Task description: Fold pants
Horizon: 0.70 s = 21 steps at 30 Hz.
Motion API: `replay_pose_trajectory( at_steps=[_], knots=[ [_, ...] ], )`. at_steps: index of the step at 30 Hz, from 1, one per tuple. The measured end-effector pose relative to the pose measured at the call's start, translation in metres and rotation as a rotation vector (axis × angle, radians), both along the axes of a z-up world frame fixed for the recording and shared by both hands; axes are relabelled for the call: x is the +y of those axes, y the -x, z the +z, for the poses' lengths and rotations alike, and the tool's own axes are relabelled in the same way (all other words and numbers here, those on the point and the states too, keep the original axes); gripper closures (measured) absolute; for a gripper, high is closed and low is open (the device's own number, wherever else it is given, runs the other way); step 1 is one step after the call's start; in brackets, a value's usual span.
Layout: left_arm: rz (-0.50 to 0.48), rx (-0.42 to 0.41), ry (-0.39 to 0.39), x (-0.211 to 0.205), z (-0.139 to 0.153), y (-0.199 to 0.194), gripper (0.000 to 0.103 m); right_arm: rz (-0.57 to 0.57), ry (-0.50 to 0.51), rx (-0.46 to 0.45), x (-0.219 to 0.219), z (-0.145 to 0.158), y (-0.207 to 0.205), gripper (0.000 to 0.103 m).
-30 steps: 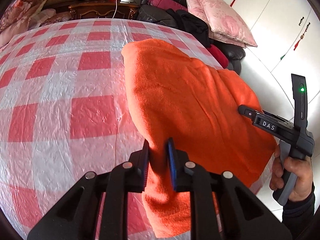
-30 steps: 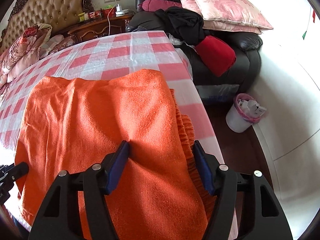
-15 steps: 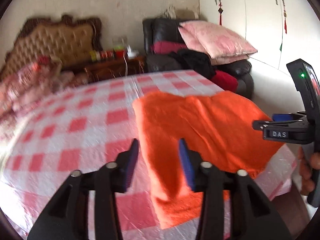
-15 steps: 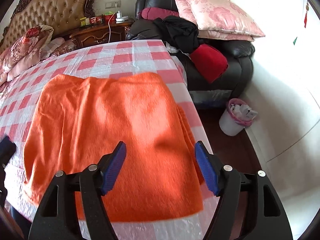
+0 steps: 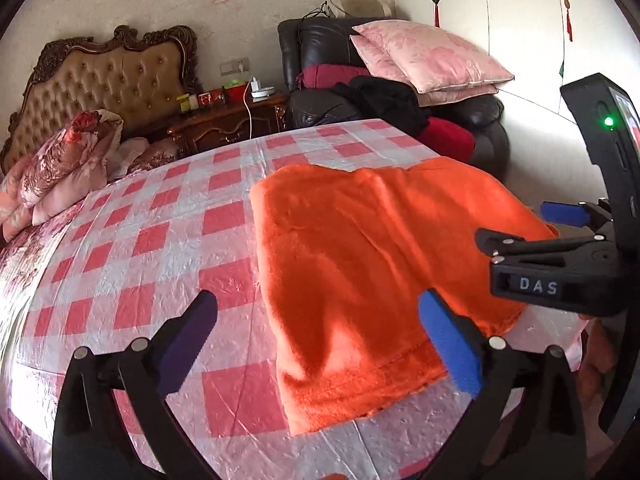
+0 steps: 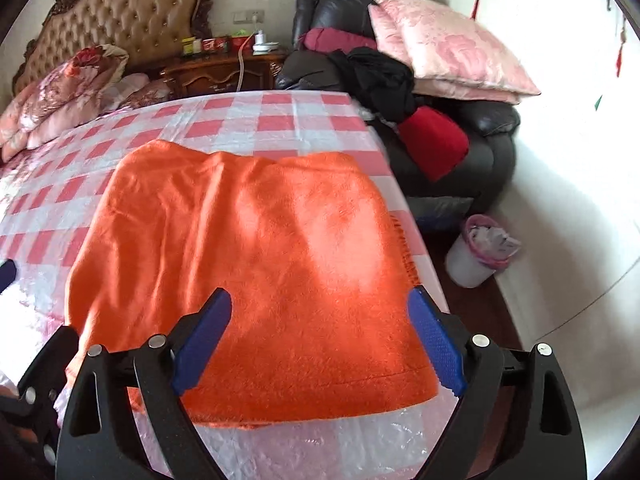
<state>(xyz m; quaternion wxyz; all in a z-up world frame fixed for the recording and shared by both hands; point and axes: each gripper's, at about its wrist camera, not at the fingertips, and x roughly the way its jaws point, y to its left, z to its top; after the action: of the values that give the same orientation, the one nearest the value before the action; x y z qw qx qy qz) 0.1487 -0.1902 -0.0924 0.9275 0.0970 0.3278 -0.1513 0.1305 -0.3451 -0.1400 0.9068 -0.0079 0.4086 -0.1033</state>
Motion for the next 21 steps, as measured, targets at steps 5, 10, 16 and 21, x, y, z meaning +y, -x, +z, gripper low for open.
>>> replay_pose_trajectory(
  at_steps=[5, 10, 16, 21],
  knots=[
    [-0.059, 0.069, 0.068, 0.005, -0.012, -0.007, 0.004, 0.039, -0.011, 0.073, 0.000, -0.011, -0.007, 0.017],
    [-0.092, 0.073, 0.050, 0.000, -0.016, -0.003, 0.047, 0.008, -0.004, 0.062, -0.010, -0.011, 0.001, 0.017],
    [-0.156, 0.183, 0.023, -0.012, -0.041, -0.002, 0.074, 0.000, -0.008, 0.122, -0.020, -0.031, 0.004, 0.017],
    [-0.156, 0.186, 0.018, -0.013, -0.045, -0.004, 0.074, 0.035, -0.027, 0.077, -0.020, -0.002, -0.004, 0.020]
  ],
)
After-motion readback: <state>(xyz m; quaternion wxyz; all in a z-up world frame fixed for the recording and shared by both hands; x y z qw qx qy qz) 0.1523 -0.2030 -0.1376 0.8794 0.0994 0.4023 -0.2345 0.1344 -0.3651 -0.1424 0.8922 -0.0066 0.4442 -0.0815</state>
